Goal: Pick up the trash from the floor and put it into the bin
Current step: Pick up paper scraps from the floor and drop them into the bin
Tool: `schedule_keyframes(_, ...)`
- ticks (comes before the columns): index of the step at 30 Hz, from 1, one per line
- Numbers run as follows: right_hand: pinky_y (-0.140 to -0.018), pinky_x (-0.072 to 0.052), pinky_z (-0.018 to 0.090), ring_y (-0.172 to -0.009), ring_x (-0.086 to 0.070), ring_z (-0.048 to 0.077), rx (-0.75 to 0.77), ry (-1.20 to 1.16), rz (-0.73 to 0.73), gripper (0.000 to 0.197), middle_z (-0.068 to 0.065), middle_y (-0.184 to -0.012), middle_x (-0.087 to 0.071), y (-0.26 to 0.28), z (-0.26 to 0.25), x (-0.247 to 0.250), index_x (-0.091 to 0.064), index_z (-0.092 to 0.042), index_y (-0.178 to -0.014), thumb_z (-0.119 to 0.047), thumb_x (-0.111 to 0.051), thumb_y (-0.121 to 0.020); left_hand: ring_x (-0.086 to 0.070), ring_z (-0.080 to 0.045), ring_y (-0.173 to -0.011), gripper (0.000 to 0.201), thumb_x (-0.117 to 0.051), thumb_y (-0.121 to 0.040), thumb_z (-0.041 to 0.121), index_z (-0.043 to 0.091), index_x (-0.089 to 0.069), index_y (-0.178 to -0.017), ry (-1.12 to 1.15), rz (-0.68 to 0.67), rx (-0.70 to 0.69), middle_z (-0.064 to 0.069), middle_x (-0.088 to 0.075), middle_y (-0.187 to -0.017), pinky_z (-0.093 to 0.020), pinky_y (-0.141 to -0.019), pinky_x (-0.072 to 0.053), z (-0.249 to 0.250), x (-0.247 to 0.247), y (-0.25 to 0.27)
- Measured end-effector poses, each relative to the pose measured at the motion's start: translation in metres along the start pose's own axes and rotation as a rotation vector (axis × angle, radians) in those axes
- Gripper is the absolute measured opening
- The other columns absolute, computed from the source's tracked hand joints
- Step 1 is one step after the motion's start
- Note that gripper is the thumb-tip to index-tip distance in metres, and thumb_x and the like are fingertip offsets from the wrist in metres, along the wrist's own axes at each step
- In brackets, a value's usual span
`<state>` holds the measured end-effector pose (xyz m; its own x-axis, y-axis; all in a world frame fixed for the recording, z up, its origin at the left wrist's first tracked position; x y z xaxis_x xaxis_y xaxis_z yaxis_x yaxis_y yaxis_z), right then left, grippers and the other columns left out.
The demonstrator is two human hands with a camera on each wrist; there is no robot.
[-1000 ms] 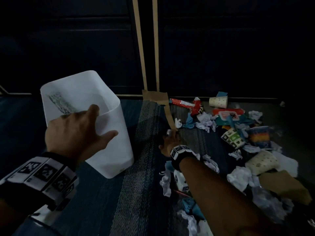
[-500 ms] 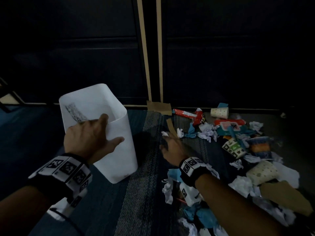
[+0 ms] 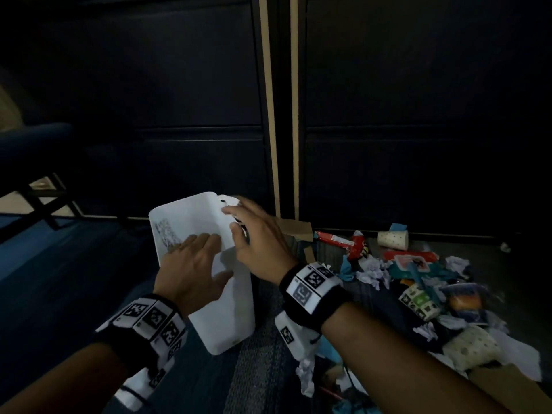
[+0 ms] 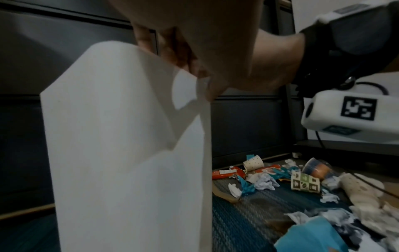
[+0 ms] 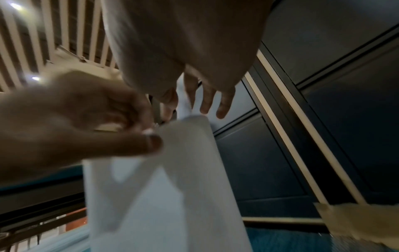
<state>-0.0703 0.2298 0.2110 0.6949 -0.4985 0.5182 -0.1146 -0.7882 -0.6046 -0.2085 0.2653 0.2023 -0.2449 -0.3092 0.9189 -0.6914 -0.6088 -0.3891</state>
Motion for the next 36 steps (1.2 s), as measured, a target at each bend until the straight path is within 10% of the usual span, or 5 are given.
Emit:
schedule_keyframes(7,-0.111,-0.035,0.038,-0.132,-0.042,0.021,0.004,-0.013,-0.164,0.029,0.008,-0.136,-0.056,0.011,0.008,-0.013,-0.071,-0.007,-0.108,0.002,-0.048,-0.091,-0.044,-0.024,-0.065,0.02,-0.068,-0.076,0.026,0.014,-0.052,-0.073,0.03,0.336,-0.249,0.0,-0.047,-0.07,-0.034,-0.064,-0.03,0.019,0.022,0.029)
schedule_keyframes(15,-0.107,-0.037,0.029,-0.126,-0.047,0.015,-0.139,0.031,-0.076,0.024,0.0,-0.132,-0.058,0.077,0.058,0.03,-0.064,-0.016,-0.118,-0.017,-0.055,-0.095,-0.046,-0.018,-0.065,0.021,-0.065,-0.082,0.024,0.018,-0.053,-0.066,0.25,0.035,-0.549,0.002,-0.054,-0.069,-0.03,-0.062,-0.034,0.083,-0.018,0.045)
schedule_keyframes(19,-0.099,-0.042,0.027,-0.114,-0.056,0.016,-0.314,0.176,-0.17,0.019,0.003,-0.121,-0.065,0.124,0.105,0.053,-0.068,-0.012,-0.109,-0.016,-0.06,-0.092,-0.057,-0.021,-0.074,0.016,-0.06,-0.082,0.031,0.02,-0.053,-0.072,0.291,-0.418,-0.464,0.002,-0.059,-0.079,-0.03,-0.063,-0.047,0.104,-0.077,0.044)
schedule_keyframes(25,-0.081,-0.055,0.041,-0.096,-0.066,0.025,-0.683,0.282,-0.469,0.016,0.007,-0.103,-0.071,0.191,0.163,0.062,-0.07,-0.016,-0.102,-0.02,-0.066,-0.087,-0.052,-0.024,-0.119,0.041,-0.054,-0.094,0.029,0.009,-0.052,-0.13,0.291,-0.871,-0.334,-0.007,-0.055,-0.129,-0.02,-0.087,-0.034,0.136,-0.158,0.06)
schedule_keyframes(36,-0.113,-0.029,0.045,-0.139,-0.029,0.032,-0.76,0.586,-0.651,0.046,0.008,-0.152,-0.033,0.241,0.192,0.035,-0.05,-0.027,-0.139,-0.03,-0.058,-0.094,-0.06,-0.024,-0.097,0.031,-0.062,-0.086,0.029,0.01,-0.062,-0.11,0.418,-0.698,0.083,-0.009,-0.061,-0.105,-0.023,-0.074,-0.037,0.157,-0.248,0.057)
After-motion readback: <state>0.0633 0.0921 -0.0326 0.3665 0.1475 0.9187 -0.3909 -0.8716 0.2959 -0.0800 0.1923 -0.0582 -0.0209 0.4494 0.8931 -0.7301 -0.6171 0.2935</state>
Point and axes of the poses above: each hand's wrist, its own y-axis away from the middle knuckle, its own x-axis out of the back of the hand, z = x × y, the point moved 4 cm from there along -y, towards the middle knuckle
